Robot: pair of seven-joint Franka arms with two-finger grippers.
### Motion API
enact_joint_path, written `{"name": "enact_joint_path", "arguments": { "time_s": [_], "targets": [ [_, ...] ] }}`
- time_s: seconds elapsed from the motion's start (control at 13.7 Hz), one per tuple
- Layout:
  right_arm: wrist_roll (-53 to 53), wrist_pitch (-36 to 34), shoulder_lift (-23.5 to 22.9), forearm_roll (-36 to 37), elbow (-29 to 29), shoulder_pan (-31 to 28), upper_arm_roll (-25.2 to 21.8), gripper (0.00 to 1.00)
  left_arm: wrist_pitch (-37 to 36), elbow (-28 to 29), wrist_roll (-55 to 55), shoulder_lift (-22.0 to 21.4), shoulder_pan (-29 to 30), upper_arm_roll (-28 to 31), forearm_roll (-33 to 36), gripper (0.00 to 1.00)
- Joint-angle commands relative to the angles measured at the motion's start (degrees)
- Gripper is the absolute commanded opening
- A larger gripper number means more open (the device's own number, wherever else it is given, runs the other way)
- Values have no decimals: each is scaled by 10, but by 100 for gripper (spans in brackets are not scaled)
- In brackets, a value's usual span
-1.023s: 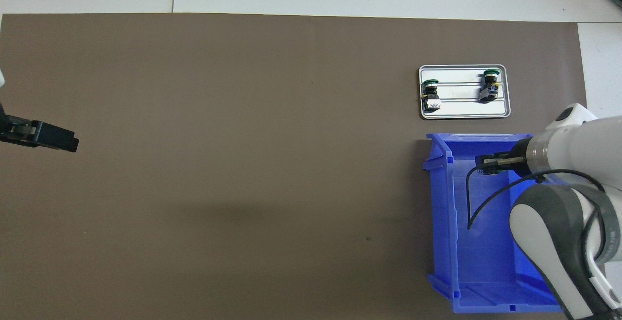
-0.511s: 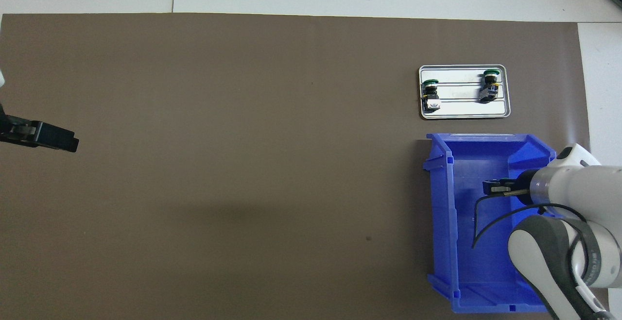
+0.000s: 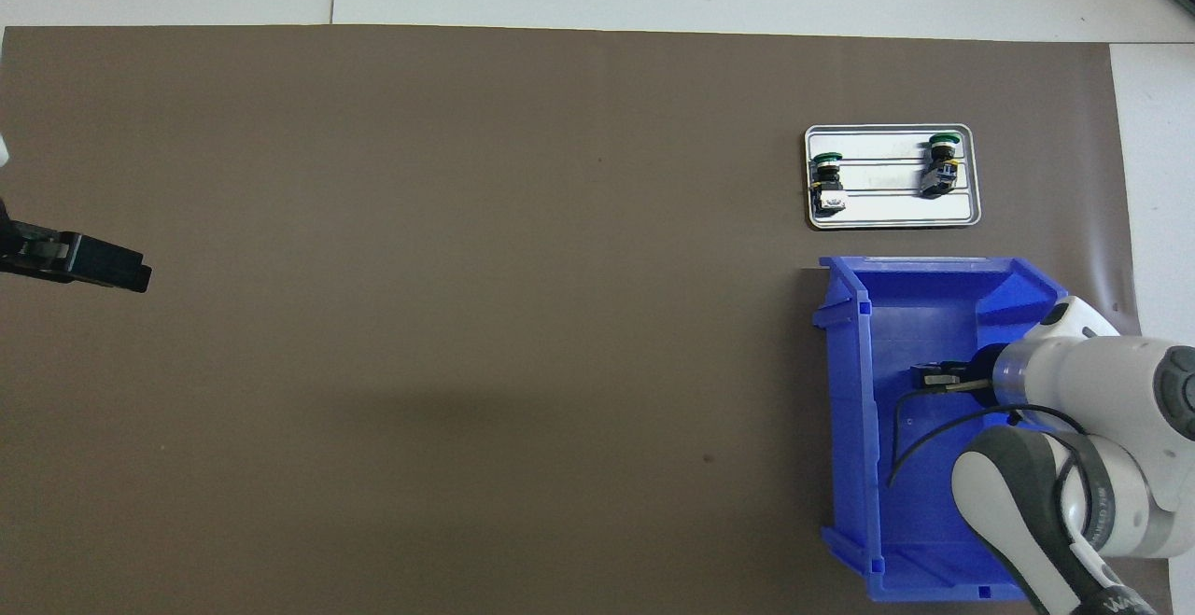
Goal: Place and press button with both arms
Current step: 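Lower the button into the blue bin and open the right gripper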
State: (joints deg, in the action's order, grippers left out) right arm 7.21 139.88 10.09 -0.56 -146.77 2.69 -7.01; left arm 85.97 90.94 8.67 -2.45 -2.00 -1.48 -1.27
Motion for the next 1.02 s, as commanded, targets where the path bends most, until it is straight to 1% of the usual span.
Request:
{"name": "enact_joint_path", "arguments": {
  "time_s": [0.0,0.07,0.22,0.29,0.51,0.8,0.95],
  "targets": [
    [-9,8,-2,-8,-1,-6,8,75,9,18,5,-16,6,-4,4,100],
    [-10,6,-3,-7,2,-7,7,100,9,18,5,-15,6,-4,4,100],
    [-22,-6,-1,-7,30,-3,8,100,9,18,5,-16,6,-4,4,100],
    [-39,-37,3,-7,54,-1,9,100,9,18,5,-16,6,-4,4,100],
    [-63,-160,3,-6,160,6,11,100,9,18,5,-16,6,-4,4,100],
    [-67,-276,-2,5,292,6,11,100,9,18,5,-16,6,-4,4,100],
    [-67,-333,-18,13,364,5,11,100,9,18,5,-16,6,-4,4,100]
  ]
}}
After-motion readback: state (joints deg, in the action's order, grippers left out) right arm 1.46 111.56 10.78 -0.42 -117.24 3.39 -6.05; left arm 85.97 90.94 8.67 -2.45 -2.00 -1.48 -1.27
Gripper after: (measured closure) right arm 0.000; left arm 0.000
